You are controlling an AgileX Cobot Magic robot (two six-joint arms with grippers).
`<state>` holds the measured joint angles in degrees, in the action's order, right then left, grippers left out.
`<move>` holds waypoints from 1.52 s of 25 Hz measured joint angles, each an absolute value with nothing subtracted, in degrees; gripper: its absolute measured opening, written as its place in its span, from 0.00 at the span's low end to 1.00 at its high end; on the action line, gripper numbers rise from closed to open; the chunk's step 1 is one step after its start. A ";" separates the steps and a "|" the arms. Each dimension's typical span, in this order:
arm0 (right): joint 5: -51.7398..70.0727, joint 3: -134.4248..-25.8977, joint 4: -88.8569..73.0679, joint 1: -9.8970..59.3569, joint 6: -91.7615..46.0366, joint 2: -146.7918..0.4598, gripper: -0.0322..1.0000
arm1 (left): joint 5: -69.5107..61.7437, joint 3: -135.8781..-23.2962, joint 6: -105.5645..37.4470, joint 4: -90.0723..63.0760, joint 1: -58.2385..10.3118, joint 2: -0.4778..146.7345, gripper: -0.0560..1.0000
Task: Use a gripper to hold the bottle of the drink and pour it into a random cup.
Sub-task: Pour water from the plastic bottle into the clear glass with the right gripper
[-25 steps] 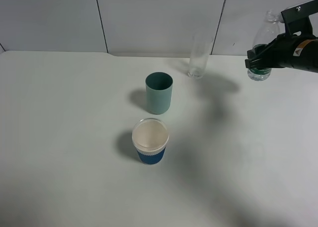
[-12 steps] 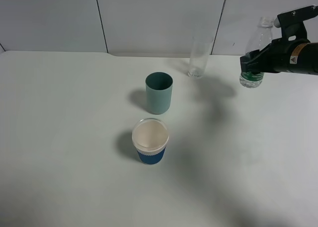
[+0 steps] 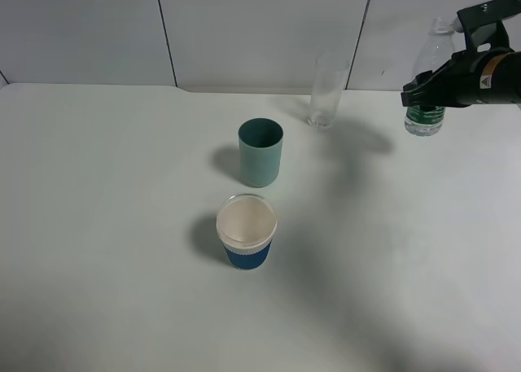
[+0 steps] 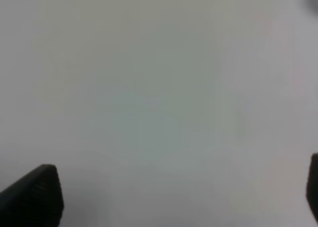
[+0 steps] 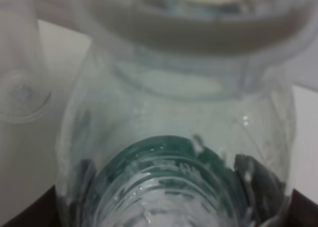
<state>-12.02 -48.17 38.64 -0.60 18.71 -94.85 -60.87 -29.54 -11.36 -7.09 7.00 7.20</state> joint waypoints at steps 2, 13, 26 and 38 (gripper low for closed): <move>-9.10 -49.74 41.79 -0.60 20.21 -94.91 0.58 | -60.87 -29.54 -11.36 -7.09 7.00 7.20 0.99; 6.70 -56.46 57.22 1.23 31.29 -99.07 0.58 | -60.87 -29.54 -11.36 -7.09 7.00 7.20 0.99; 20.24 -65.60 67.33 9.53 37.92 -102.99 0.58 | -60.87 -29.54 -11.36 -7.09 7.00 7.20 0.99; 26.13 -69.64 69.95 13.19 36.23 -105.89 0.58 | -60.87 -29.54 -11.36 -7.09 7.00 7.20 0.99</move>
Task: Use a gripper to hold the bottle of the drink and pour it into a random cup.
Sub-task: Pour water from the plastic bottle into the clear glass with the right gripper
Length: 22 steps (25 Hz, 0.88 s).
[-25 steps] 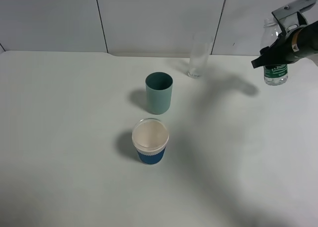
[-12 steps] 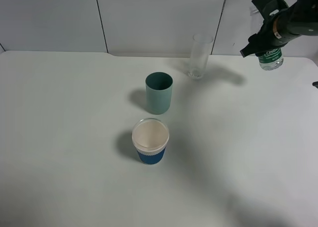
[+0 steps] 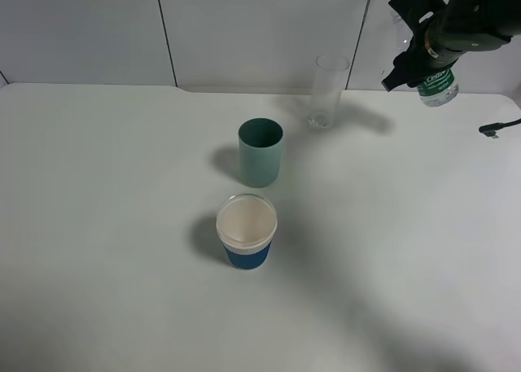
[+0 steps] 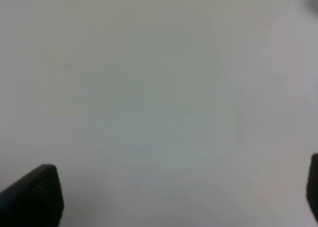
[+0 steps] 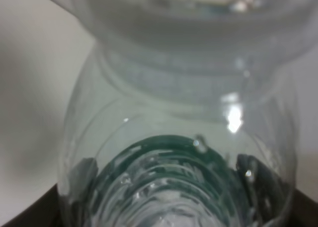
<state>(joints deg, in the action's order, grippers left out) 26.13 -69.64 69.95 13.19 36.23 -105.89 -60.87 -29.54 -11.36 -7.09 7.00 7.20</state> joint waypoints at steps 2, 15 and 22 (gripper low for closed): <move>27.11 -69.88 69.90 13.25 34.46 -106.67 0.58 | -60.87 -29.54 -11.36 -7.09 7.00 7.20 0.99; 30.05 -70.47 69.86 13.73 32.57 -108.74 0.58 | -60.87 -29.54 -11.36 -7.09 7.00 7.20 0.99; 30.95 -70.93 71.71 13.73 28.94 -108.74 0.58 | -60.87 -29.54 -11.36 -7.09 7.00 7.20 0.99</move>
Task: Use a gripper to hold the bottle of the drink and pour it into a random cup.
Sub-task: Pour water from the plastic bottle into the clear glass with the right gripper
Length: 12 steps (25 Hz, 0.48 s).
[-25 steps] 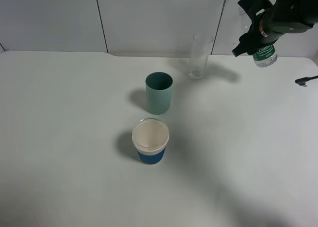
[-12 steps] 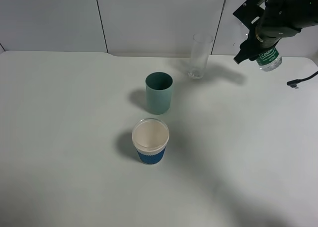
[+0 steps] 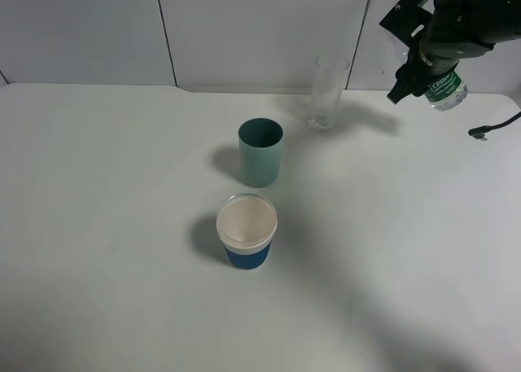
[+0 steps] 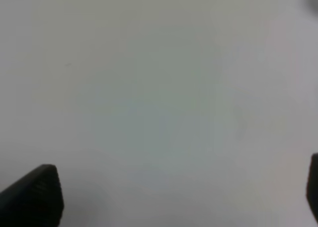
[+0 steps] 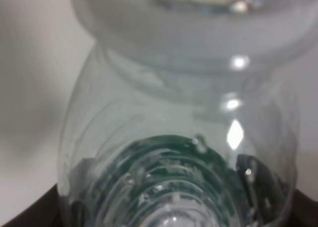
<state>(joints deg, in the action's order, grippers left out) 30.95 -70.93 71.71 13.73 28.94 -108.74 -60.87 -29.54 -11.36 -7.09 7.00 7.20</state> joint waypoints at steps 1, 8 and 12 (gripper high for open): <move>31.02 -70.93 72.00 13.73 28.53 -108.74 0.58 | -60.87 -29.54 -11.36 -7.09 7.00 7.20 0.99; 32.50 -72.14 71.84 13.82 27.13 -108.74 0.58 | -60.87 -29.54 -11.36 -7.09 7.00 7.20 0.99; 32.88 -73.82 71.84 14.52 25.97 -108.74 0.58 | -60.87 -29.54 -11.36 -7.09 7.00 7.20 0.99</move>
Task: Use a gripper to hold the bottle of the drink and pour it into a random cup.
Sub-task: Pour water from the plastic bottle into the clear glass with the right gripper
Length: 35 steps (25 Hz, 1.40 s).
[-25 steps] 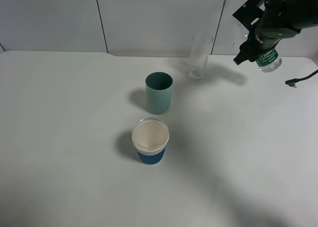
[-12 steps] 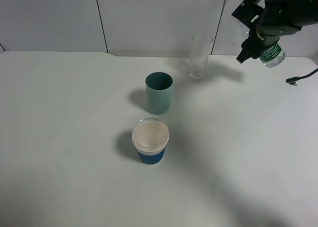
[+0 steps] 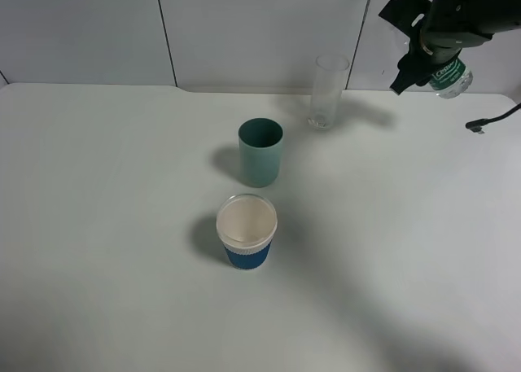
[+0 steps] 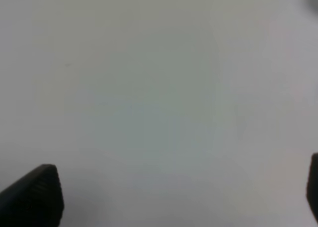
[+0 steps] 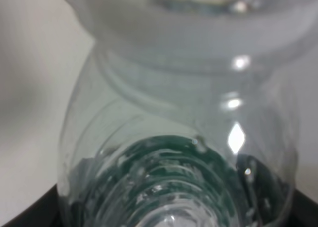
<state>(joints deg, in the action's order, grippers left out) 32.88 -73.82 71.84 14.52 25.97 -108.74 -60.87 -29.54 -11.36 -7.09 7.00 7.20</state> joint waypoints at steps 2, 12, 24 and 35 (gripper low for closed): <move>32.75 -74.10 71.84 14.71 25.37 -108.74 0.58 | -60.87 -29.54 -11.36 -7.09 7.00 7.20 0.99; 33.39 -74.34 72.28 16.88 20.92 -110.47 0.58 | -60.87 -29.54 -11.36 -7.09 7.00 7.20 0.99; 34.08 -74.51 73.11 17.14 17.20 -110.57 0.58 | -60.87 -29.54 -11.36 -7.09 7.00 7.20 0.99; 39.37 -79.66 72.07 19.39 13.95 -113.75 0.58 | -60.87 -29.54 -11.36 -7.09 7.00 7.20 0.99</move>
<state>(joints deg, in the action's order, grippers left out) 39.37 -79.66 72.07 19.39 13.95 -113.75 -60.87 -29.54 -11.36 -7.09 7.00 7.20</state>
